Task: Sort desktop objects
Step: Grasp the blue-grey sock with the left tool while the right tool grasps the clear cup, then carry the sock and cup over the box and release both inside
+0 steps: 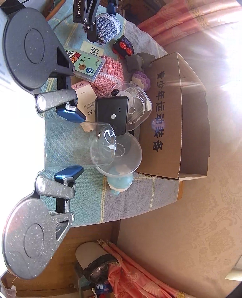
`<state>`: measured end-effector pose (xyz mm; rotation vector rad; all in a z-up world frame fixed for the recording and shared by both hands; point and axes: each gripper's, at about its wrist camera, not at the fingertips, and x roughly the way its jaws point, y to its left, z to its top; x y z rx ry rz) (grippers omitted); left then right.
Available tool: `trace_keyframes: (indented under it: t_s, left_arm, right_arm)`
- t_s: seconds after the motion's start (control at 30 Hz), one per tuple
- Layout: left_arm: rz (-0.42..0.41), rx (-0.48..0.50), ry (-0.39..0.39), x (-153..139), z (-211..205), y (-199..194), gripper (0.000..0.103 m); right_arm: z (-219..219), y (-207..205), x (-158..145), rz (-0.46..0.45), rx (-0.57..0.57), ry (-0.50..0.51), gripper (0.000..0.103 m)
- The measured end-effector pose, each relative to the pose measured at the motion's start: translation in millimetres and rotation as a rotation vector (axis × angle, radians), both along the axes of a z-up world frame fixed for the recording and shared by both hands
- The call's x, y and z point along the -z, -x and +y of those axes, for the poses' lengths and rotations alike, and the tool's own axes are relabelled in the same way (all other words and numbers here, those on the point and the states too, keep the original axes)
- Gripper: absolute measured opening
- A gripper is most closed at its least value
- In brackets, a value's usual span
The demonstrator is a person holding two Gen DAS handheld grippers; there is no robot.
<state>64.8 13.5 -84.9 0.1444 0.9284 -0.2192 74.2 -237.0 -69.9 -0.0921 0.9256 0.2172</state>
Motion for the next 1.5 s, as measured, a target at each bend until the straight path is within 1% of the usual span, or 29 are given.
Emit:
trace_keyframes:
  t_s: [0.13,0.43,0.67,0.8,0.93,1.1,1.27,1.5]
  left_arm:
    - [-0.027,0.01,-0.002,-12.0,-1.5,5.9,0.073]
    - [-0.077,0.048,0.028,-38.6,-9.1,11.5,0.073]
    - [-0.103,0.059,0.036,-55.3,-15.8,0.7,0.073]
    - [-0.136,0.051,0.038,-70.8,-15.7,-16.4,0.073]
    - [-0.182,0.04,0.023,-89.4,-15.6,-38.9,0.073]
    - [-0.199,0.032,0.02,-103.0,-18.5,-68.6,0.073]
    - [-0.2,0.031,0.0,-106.6,-22.9,-98.4,0.073]
    - [-0.19,0.036,-0.024,-100.1,-25.9,-135.8,0.073]
  right_arm:
    - [0.9,7.4,-10.9,-0.022,-0.008,-0.001,0.057]
    - [8.3,19.2,-37.8,-0.067,-0.041,-0.035,0.057]
    - [20.6,15.0,-57.5,-0.097,-0.091,-0.046,0.057]
    - [25.6,5.7,-67.9,-0.107,-0.109,-0.059,0.057]
    - [26.8,-10.9,-79.9,-0.122,-0.112,-0.065,0.057]
    - [22.2,-41.3,-91.5,-0.122,-0.095,-0.099,0.057]
    - [25.6,-76.7,-96.4,-0.116,-0.101,-0.088,0.057]
    - [35.1,-127.1,-97.3,-0.095,-0.107,-0.075,0.057]
